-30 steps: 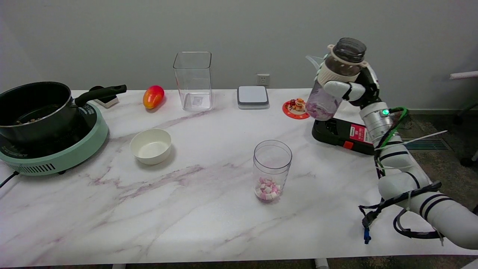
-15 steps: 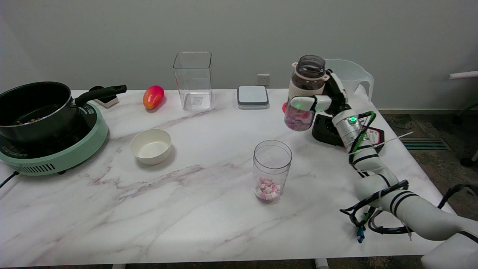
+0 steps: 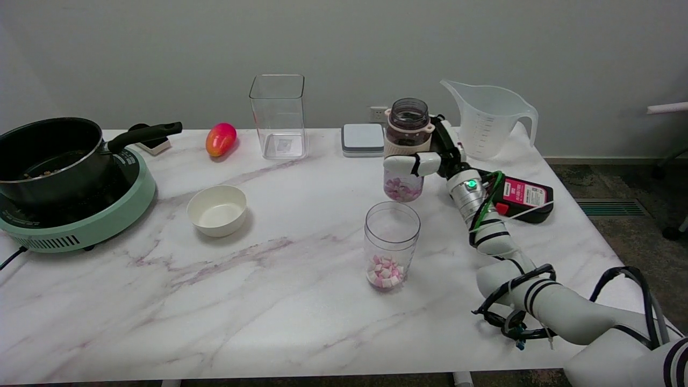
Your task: Place the bottle onto the table.
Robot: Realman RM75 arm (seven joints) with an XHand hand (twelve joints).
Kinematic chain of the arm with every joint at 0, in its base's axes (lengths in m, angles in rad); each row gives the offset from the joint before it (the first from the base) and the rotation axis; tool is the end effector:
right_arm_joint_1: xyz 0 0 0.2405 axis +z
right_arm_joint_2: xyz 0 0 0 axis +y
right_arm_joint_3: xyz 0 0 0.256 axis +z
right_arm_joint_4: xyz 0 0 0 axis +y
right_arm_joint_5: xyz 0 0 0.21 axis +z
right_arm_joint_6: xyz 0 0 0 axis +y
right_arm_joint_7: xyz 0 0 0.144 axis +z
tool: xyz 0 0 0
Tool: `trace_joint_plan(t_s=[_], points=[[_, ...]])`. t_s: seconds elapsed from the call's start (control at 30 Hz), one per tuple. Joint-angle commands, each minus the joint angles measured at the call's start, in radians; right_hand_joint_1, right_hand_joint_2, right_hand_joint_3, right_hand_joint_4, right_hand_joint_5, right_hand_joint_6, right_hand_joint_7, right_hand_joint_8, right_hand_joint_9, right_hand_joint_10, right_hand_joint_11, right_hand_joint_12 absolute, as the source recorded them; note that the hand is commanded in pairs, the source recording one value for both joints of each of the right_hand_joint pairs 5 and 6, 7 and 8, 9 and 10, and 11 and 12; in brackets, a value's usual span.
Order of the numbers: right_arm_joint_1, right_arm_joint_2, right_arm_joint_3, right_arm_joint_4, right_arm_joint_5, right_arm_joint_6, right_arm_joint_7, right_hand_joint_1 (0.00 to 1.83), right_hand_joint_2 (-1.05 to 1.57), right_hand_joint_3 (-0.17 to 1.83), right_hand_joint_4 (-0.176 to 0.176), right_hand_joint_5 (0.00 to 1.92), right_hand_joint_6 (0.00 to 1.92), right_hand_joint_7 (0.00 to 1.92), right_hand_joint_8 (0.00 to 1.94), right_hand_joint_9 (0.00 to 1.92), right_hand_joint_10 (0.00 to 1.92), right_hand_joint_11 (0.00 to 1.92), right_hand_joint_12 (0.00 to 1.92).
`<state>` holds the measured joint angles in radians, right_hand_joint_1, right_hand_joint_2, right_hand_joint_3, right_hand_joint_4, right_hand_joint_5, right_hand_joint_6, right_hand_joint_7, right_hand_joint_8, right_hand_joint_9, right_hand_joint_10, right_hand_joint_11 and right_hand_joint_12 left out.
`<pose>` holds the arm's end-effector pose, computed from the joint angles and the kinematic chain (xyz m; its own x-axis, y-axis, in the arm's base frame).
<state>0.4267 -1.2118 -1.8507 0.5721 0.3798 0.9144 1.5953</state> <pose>-0.2875 -0.4078 0.3716 0.1011 0.0961 0.9902 -0.9421 -0.3106 0.1263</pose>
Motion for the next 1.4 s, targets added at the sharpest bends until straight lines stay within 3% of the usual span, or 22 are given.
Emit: trace_joint_plan(t_s=[0.03, 1.13, 1.4], points=[[0.063, -0.093, -0.022, -0.107, -0.022, 0.018, -0.053, 1.53, 1.24, 0.3, 0.0, 1.92, 1.92, 1.92, 1.92, 1.51, 1.51, 1.3, 1.3], [0.075, -0.12, -0.021, -0.192, -0.014, 0.023, -0.056, 1.51, 1.25, 0.31, 0.0, 1.92, 1.92, 1.92, 1.92, 1.52, 1.52, 1.3, 1.3], [0.069, -0.126, -0.021, -0.182, 0.001, 0.026, -0.162, 1.49, 1.28, 0.29, 0.0, 1.92, 1.92, 1.92, 1.92, 1.54, 1.54, 1.31, 1.31]])
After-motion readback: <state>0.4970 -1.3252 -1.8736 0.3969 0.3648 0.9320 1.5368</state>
